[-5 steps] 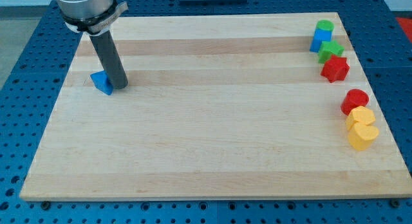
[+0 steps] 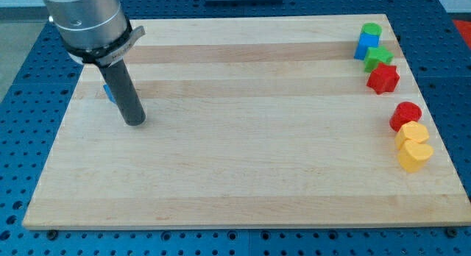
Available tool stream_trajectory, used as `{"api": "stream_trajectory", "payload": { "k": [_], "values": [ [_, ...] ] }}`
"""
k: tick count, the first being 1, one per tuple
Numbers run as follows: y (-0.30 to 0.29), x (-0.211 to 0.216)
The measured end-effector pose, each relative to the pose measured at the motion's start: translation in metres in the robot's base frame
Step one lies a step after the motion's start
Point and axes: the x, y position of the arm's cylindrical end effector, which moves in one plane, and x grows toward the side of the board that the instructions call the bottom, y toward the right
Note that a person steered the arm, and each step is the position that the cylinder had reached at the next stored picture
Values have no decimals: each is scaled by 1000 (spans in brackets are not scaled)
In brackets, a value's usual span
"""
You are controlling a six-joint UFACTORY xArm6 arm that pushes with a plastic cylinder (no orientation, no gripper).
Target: Push the blue triangle towards the top left
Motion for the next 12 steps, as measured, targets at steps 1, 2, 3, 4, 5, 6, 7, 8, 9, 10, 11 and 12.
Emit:
{"api": "stream_trajectory", "payload": {
  "k": [1, 2, 3, 4, 5, 6, 7, 8, 9, 10, 11, 12],
  "values": [
    [0, -18],
    [0, -29],
    [-2, -25],
    [-6, -14],
    [-9, -3],
    [-16, -1],
    [-23, -8],
    [-28, -21],
    [-31, -37],
    [-31, -53],
    [-31, -68],
    [-34, -79]
  ]
}}
